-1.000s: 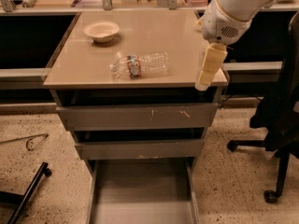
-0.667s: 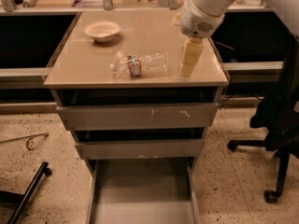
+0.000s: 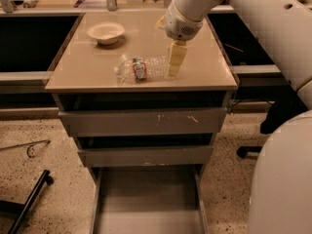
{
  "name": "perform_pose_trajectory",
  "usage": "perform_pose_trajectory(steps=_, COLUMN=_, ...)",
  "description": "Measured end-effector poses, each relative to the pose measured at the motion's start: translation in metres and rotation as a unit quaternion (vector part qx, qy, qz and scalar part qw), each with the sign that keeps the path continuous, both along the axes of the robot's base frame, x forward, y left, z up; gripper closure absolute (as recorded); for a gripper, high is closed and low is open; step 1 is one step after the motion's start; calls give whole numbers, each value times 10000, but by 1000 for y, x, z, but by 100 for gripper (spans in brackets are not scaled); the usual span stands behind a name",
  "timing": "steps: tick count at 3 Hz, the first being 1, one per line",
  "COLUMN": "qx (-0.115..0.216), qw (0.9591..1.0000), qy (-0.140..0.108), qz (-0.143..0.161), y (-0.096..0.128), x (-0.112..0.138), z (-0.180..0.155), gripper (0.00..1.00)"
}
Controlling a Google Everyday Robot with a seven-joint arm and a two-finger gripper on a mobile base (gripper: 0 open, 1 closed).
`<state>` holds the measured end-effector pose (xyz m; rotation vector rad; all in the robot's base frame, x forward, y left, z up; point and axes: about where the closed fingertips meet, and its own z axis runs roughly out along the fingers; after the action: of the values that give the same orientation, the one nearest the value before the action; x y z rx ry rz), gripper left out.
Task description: Place water bottle into bottom drawer
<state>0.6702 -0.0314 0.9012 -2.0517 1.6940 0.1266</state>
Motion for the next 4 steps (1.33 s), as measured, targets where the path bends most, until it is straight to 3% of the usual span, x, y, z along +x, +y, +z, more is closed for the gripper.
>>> perform_pose_trajectory(steps=2, qx=78, qw=9999, qy=105, qz=47, y=11, x=21, z=-17, gripper=0)
perform_pose_trajectory(steps=4, qx=105, qw=9991, qy=407, qz=44, y=16, x=36, z=-48, gripper=0)
